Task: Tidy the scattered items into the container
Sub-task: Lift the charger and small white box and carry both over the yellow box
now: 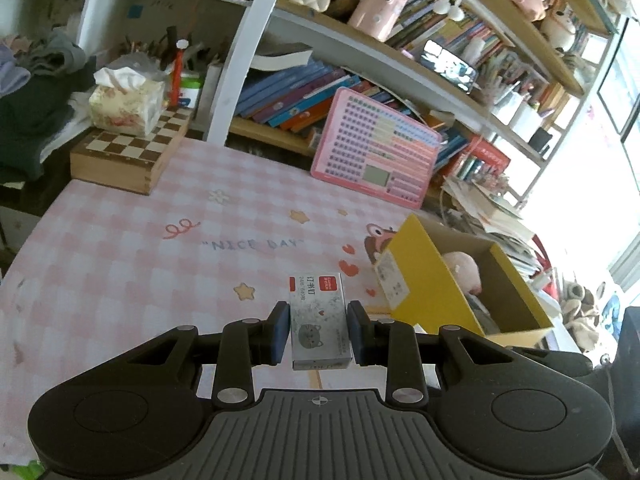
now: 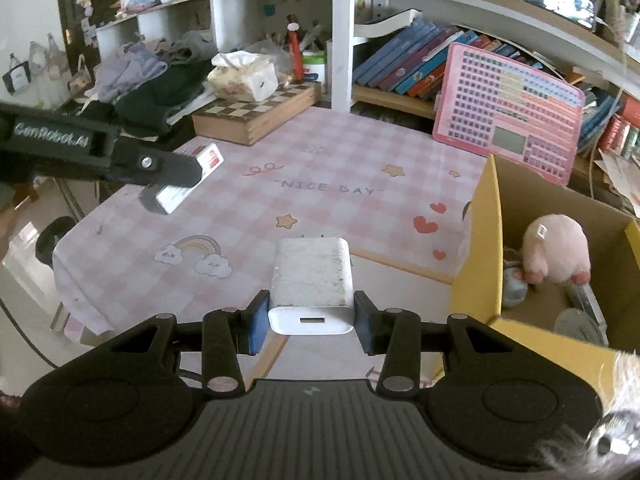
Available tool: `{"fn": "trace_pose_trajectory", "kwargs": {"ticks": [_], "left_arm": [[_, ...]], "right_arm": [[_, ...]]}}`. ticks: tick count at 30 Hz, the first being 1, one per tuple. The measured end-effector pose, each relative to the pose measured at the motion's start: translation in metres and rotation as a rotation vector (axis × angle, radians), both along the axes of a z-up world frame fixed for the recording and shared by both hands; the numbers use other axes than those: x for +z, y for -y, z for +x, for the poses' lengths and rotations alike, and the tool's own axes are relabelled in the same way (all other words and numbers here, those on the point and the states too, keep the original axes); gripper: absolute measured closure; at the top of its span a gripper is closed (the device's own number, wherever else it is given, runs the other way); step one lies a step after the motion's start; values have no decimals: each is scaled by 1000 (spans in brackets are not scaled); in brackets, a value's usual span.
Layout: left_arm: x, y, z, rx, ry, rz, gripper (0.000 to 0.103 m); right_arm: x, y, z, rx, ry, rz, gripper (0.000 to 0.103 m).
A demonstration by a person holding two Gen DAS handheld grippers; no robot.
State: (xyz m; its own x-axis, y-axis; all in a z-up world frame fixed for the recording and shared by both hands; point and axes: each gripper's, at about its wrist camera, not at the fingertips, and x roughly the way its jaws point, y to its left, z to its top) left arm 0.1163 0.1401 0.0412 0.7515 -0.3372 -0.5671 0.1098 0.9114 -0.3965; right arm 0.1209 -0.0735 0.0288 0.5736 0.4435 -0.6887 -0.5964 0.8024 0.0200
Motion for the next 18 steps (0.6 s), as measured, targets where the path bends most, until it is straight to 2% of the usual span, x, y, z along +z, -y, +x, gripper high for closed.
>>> {"fn": "trace_pose_trajectory", "kwargs": {"ticks": [11,18], "left_arm": [[3,-3,-45,-37,12,-20,74],[0,-7,-64,-54,7,-44,74]], "right_arm": [[6,9,-40,-70,-19,37,62],[6,4,-64,-82,-28,27,62]]}}
